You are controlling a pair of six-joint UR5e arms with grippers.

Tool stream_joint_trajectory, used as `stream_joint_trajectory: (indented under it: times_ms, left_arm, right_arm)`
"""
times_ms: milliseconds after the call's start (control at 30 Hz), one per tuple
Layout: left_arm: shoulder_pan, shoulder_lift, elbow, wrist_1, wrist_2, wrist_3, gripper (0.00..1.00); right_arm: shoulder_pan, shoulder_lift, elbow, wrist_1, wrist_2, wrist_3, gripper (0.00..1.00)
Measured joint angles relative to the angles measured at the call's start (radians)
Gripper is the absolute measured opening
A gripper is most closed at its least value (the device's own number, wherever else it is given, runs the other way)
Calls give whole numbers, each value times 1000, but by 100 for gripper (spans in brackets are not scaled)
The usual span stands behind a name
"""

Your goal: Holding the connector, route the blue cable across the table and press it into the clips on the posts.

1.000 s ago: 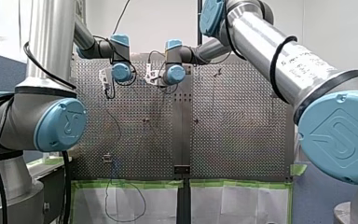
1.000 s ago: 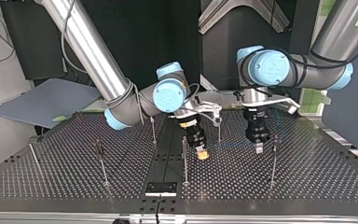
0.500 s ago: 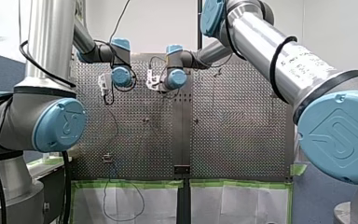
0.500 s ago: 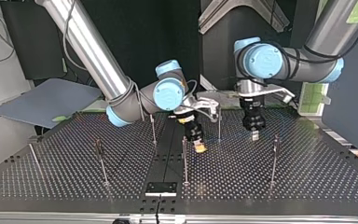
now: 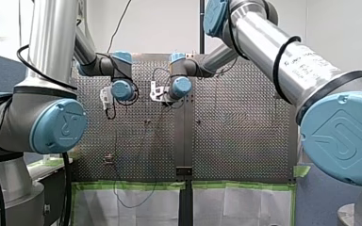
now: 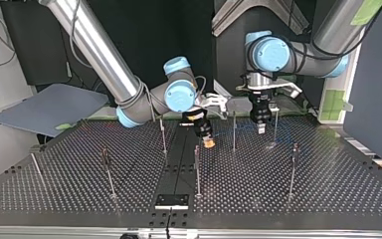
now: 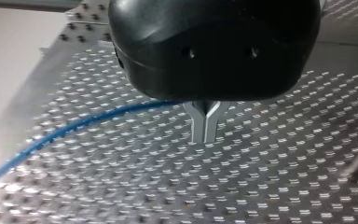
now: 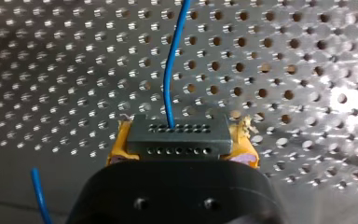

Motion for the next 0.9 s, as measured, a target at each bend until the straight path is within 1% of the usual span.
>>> stream_joint_trajectory:
  times_ms: [200, 433, 667, 767, 900]
  left_arm:
    - [-7, -43, -51, 48, -5, -11, 0]
    - [-11, -54, -106, 67, 7, -19, 0]
    - [-23, -92, -116, 81, 21, -20, 0]
    - [-27, -114, -116, 95, 34, -22, 0]
    - [-29, -128, -116, 108, 50, -31, 0]
  right_arm:
    - [0, -18, 58, -3, 2, -12, 0]
    - [7, -22, 124, -3, 3, -27, 0]
    - [11, -22, 181, -4, 3, -41, 0]
    - [10, -22, 192, -4, 3, -45, 0]
    - [6, -22, 196, -4, 2, -46, 0]
